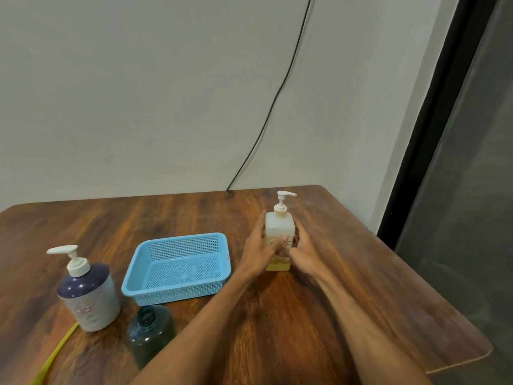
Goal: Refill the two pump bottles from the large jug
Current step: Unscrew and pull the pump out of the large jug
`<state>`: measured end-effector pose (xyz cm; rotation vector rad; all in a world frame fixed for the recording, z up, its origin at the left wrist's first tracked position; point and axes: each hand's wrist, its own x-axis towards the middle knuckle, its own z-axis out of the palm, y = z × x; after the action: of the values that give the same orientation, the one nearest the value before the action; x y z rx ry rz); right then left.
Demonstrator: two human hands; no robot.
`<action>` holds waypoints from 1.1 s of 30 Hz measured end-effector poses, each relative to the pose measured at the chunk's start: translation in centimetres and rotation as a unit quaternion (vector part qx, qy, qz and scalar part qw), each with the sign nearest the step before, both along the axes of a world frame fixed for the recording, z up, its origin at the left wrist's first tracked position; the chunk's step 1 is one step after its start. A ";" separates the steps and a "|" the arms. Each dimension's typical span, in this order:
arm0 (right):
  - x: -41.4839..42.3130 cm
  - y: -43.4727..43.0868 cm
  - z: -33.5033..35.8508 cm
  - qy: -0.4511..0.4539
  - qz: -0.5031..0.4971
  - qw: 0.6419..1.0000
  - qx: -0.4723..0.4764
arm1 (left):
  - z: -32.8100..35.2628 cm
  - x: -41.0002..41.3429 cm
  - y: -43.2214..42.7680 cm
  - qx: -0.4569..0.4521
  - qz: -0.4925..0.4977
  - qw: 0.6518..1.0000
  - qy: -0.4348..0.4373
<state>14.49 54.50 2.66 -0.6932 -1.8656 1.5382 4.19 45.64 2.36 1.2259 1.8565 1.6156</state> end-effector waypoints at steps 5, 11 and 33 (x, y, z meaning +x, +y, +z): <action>0.4 -0.3 0.3 0.000 0.002 1.000 0.014 | 0.6 -0.1 -0.8 0.026 -0.003 1.000 -0.007; 2.6 -3.8 1.1 0.001 0.030 0.999 0.034 | 2.2 2.4 -5.3 0.069 -0.004 0.998 -0.006; 11.1 -14.4 -0.1 0.007 0.044 0.999 0.027 | 0.0 9.3 -15.2 0.044 0.008 0.998 0.039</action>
<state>25.60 40.11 2.54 -0.5810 -1.9423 1.5365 13.54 30.42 2.34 1.3320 1.8637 1.6984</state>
